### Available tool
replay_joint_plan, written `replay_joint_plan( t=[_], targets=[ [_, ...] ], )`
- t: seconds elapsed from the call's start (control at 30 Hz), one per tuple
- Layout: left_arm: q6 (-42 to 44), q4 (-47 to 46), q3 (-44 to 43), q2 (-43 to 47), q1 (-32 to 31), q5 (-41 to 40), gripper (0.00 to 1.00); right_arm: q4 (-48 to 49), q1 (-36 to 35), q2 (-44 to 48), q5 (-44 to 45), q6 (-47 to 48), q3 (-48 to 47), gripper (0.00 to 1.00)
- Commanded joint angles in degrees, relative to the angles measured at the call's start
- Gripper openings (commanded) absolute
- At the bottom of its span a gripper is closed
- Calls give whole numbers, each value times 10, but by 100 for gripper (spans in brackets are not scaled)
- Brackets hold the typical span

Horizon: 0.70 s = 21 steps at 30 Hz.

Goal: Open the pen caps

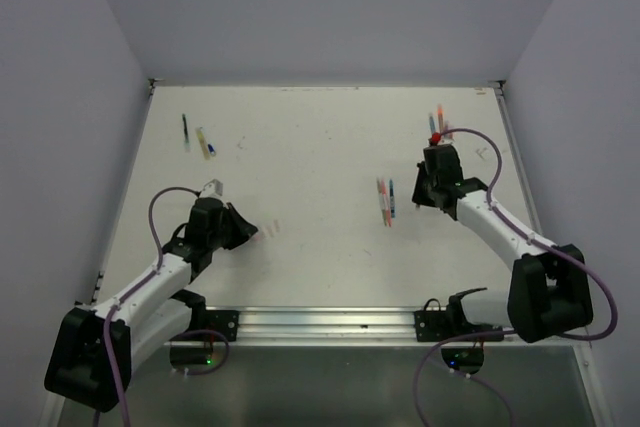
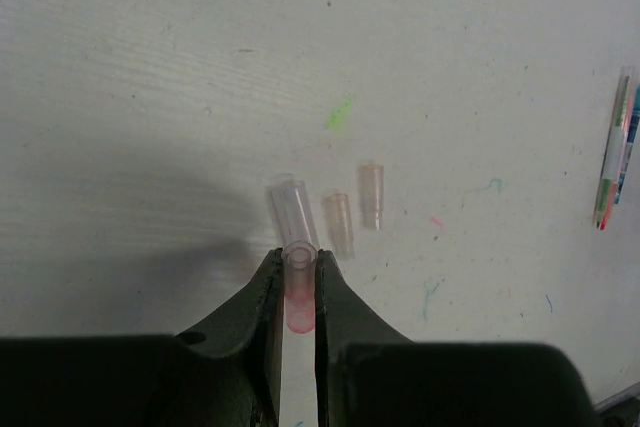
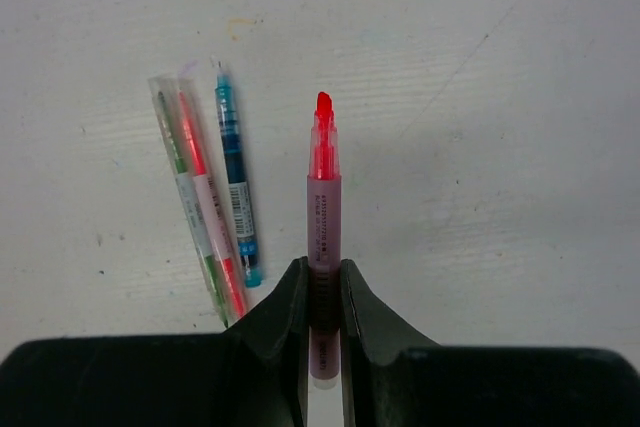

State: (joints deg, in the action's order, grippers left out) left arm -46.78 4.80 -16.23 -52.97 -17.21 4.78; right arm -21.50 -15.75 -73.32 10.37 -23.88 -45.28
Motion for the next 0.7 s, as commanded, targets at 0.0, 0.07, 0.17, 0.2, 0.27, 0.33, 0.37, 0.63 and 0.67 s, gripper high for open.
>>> replay_joint_plan(
  t=[0.0, 0.07, 0.17, 0.2, 0.27, 0.33, 0.37, 0.63, 0.67],
  targets=[
    [4, -17, 10, 9, 5, -13, 0, 14, 14, -37, -42, 23, 3, 0],
    [2, -22, 10, 5, 5, -12, 0, 23, 19, -57, -53, 23, -2, 0],
    [0, -37, 16, -13, 5, -1, 4, 40, 19, -95, -50, 22, -8, 0],
    [0, -38, 19, -18, 5, 5, 4, 43, 21, -111, -47, 23, -11, 0],
    [-1, -72, 27, -27, 5, 8, 5, 51, 25, -124, -38, 25, -15, 0],
    [-2, -81, 33, -36, 5, 1, 9, 58, 26, -140, -35, 29, -19, 0],
    [-2, -86, 33, -39, 5, 0, 10, 60, 27, -145, -36, 29, -20, 0],
    [-5, -95, 34, -57, 5, -6, 24, 96, 27, -181, -77, 30, -17, 0],
    [-6, -95, 35, -57, 5, -5, 29, 100, 26, -187, -83, 29, -16, 1]
  ],
)
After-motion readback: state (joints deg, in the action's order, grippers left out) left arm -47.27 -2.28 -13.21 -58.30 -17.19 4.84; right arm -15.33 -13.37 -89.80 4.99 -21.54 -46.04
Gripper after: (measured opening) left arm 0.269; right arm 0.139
